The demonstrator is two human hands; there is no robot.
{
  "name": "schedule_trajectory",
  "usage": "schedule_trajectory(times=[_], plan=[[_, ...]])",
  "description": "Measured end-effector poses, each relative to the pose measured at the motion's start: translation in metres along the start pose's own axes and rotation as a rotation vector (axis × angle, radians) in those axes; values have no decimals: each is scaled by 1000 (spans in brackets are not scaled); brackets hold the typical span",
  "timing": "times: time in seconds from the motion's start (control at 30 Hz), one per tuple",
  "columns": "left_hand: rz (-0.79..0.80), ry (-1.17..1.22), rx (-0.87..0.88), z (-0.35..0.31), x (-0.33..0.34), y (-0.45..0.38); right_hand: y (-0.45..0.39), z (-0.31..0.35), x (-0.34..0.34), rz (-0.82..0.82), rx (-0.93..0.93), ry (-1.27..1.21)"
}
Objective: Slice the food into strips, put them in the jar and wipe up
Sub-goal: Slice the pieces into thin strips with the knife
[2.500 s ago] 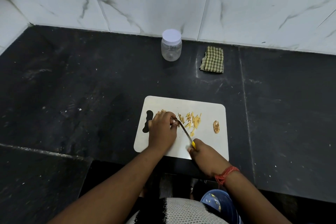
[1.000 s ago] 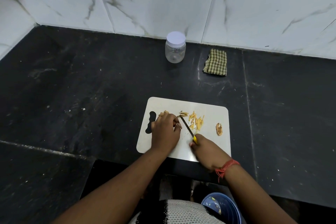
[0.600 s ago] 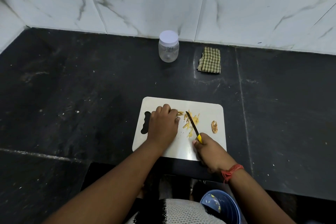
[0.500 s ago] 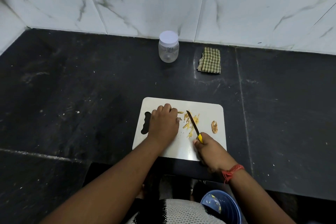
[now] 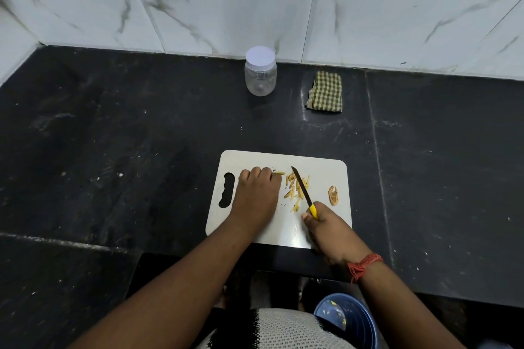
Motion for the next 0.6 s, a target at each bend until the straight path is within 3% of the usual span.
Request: schedule_trajectory(times=[0.2, 0.37, 0.6], plan=[[18, 278, -134, 15, 0, 4, 2, -3, -2, -9, 8, 3], [143, 242, -110, 23, 10, 5, 3, -6, 0, -16, 11, -25], [147, 291, -178, 21, 11, 4, 2, -6, 7, 2, 10, 8]])
Point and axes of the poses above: each hand's wrist, its own y-axis away from the middle knuckle, its own x-axis out of the palm, z = x × y, the point moved 10 cm from there along -y, towards the middle knuckle, and after that the axes turned 5 degrees about -x, right-handed, at the moved point
